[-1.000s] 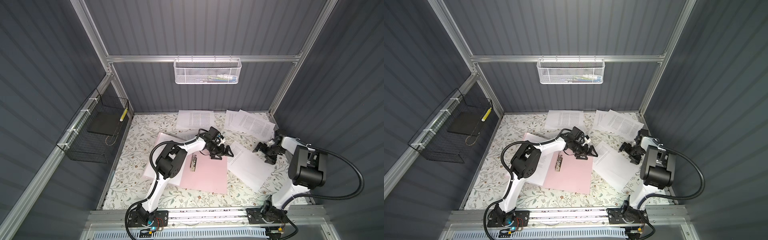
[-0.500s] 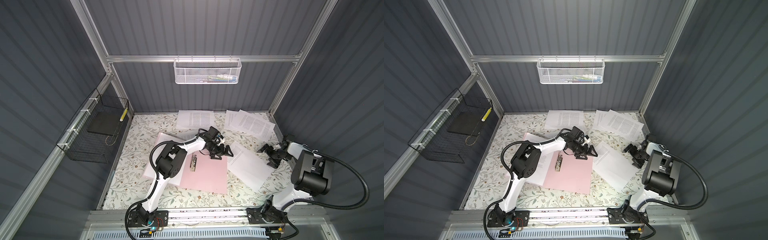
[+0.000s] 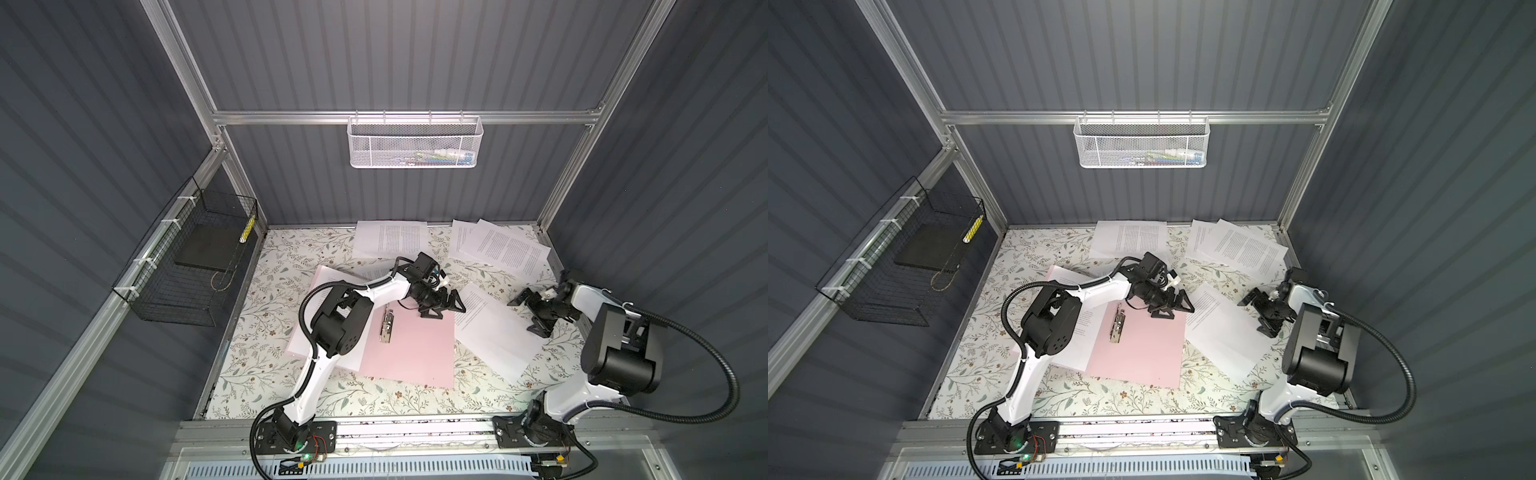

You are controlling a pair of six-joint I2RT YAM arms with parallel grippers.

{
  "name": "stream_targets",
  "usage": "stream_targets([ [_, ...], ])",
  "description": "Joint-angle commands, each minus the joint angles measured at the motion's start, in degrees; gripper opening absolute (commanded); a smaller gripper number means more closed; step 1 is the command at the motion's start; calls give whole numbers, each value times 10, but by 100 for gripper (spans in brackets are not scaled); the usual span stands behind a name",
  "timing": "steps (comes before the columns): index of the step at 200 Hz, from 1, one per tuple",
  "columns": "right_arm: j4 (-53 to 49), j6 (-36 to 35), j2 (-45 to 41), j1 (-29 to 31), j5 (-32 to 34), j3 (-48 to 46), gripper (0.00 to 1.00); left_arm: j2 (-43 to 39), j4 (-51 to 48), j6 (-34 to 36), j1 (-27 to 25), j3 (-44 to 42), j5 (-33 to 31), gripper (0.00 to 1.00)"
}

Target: Put the files into the folder

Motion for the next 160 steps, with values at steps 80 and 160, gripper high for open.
stream_targets([
  [80, -10, 14, 32, -80, -6, -5, 99, 31, -37, -5, 7, -18, -22, 100],
  [160, -2, 2, 46, 14, -92, -15, 99, 26, -35, -7, 15, -20, -18, 100],
])
